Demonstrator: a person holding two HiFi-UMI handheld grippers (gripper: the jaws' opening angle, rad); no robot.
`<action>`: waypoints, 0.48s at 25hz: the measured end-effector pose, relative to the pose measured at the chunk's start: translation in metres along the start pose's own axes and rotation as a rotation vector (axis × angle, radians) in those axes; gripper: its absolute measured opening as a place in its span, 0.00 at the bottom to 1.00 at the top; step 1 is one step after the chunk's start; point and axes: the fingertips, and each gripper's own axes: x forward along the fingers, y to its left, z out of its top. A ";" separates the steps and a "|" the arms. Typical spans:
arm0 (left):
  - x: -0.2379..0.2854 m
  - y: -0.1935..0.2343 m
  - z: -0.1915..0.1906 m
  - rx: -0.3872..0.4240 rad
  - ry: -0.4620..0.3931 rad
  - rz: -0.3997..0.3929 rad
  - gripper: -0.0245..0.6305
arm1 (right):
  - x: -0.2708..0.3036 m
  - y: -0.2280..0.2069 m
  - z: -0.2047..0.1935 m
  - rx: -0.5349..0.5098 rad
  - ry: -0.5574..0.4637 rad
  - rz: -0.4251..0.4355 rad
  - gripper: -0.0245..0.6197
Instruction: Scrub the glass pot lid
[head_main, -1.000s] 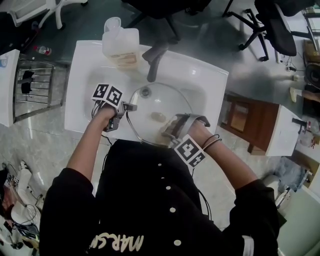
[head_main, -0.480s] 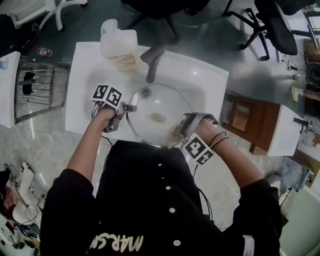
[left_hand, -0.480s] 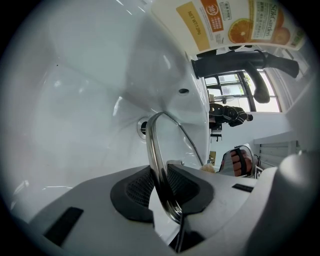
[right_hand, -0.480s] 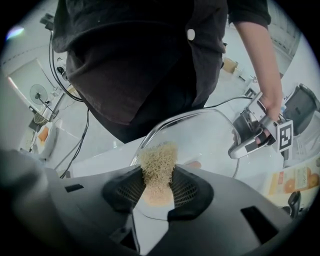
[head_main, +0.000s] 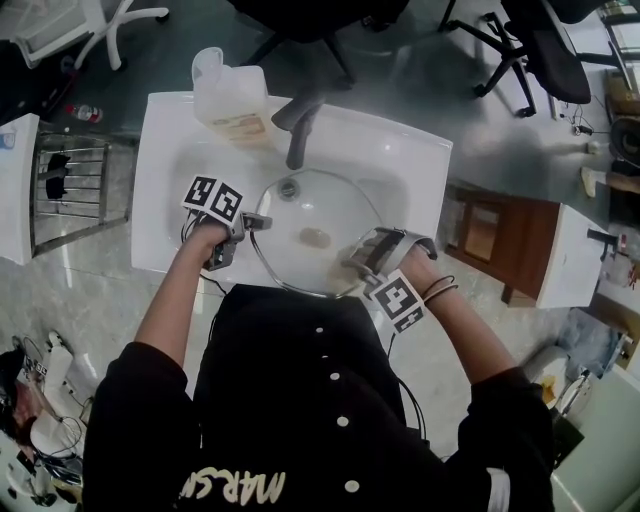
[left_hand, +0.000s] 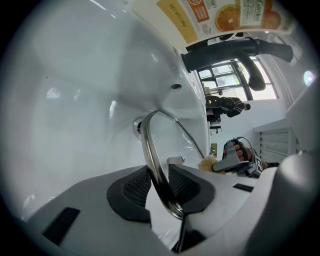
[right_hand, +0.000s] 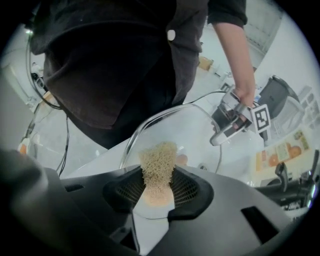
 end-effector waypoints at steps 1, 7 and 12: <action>0.000 -0.001 -0.001 0.015 0.004 0.002 0.21 | -0.002 -0.005 0.000 0.048 -0.002 -0.043 0.28; -0.007 0.001 -0.005 0.060 0.016 0.021 0.27 | -0.030 -0.041 -0.013 0.416 -0.020 -0.344 0.28; -0.023 0.001 -0.002 0.072 -0.042 0.044 0.26 | -0.059 -0.057 -0.028 0.588 0.010 -0.533 0.28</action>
